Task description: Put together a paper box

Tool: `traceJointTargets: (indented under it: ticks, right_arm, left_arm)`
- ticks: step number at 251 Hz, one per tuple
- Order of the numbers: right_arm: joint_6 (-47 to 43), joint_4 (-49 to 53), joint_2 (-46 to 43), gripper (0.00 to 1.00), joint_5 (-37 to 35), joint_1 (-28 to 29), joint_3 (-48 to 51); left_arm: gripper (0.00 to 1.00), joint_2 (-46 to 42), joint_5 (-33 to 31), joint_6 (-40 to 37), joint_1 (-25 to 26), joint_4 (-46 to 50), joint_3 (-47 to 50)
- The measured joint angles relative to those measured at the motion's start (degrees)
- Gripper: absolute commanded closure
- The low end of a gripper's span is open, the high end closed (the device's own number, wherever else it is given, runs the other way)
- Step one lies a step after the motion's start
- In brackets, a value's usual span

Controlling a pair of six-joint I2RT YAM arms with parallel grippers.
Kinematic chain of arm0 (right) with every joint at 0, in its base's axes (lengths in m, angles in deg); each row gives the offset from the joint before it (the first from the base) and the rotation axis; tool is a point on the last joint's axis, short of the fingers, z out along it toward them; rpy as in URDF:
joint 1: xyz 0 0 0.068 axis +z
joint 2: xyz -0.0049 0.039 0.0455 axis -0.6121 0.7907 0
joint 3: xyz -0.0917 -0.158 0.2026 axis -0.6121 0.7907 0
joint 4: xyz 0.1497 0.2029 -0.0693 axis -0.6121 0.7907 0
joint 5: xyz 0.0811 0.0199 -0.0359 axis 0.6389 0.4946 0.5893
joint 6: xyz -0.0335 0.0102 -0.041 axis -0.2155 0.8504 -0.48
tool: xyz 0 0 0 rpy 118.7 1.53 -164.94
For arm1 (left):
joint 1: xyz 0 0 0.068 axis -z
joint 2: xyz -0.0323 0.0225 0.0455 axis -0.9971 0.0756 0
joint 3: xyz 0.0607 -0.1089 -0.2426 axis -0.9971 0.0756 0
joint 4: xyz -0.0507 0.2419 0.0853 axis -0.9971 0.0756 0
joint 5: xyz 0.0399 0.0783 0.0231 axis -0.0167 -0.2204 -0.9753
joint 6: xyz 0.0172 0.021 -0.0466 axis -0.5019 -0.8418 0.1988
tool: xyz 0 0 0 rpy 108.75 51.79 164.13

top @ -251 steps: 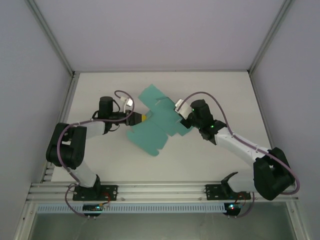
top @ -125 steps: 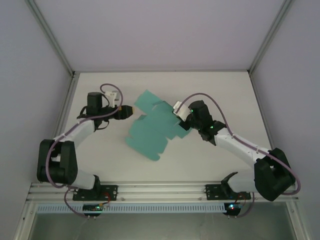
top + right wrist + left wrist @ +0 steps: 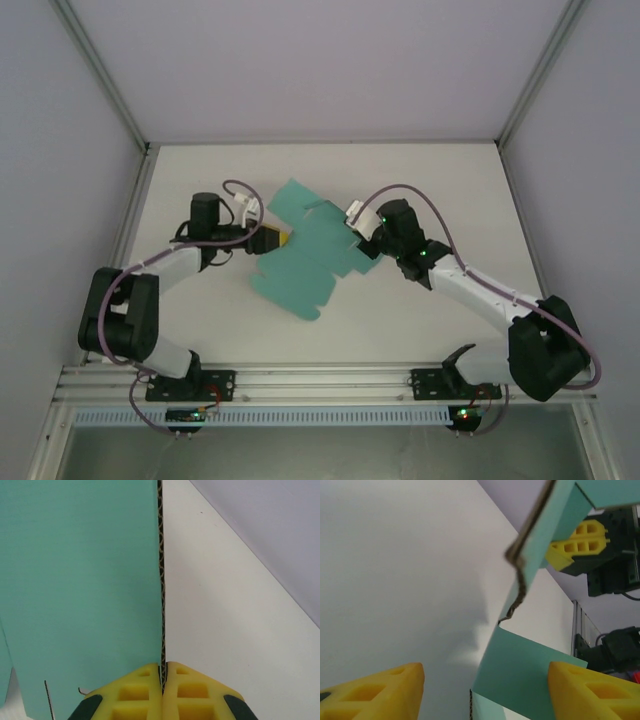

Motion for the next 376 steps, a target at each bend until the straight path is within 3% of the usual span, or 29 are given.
traceJointTargets:
  ticks: [80, 152, 179, 235, 276, 321, 362, 376]
  right_arm:
    - [0.1, -1.0, 0.5, 1.00, -0.1, 0.4, 0.0]
    - [0.4, -1.6, 2.1, 1.00, -0.9, 0.4, 0.0]
    - [0.6, -2.2, 2.1, 1.00, -2.0, 0.4, 0.0]
    - [-0.3, -2.0, 2.1, 1.00, -6.1, 2.4, 0.0]
    - [-4.7, 0.2, 1.4, 1.00, -12.4, 10.9, -0.3]
    - [-9.4, 3.9, 6.2, 1.00, -24.2, 21.9, -2.3]
    - [-12.2, 4.1, 14.7, 1.00, -36.2, 26.3, -6.6]
    - [-12.9, 3.8, 16.4, 1.00, -37.7, 26.9, -7.2]
  left_arm:
    - [0.52, 7.2, 4.2, 4.5, 1.9, -11.0, 0.7]
    - [0.91, 11.0, 5.8, 10.3, 2.5, -19.8, 0.4]
    - [1.00, 12.2, 6.2, 12.4, 2.8, -22.4, 0.4]
    - [1.00, 12.5, 0.2, 15.6, 3.6, -16.9, -1.6]
    - [1.00, 13.4, -10.8, 22.3, 4.1, -9.2, -4.1]
    - [1.00, 16.0, -14.8, 31.6, 4.8, -9.0, -4.1]
    - [1.00, 19.9, -16.2, 39.1, 4.7, -8.9, -4.1]
    - [0.94, 20.8, -16.6, 40.6, 4.8, -8.7, -4.1]
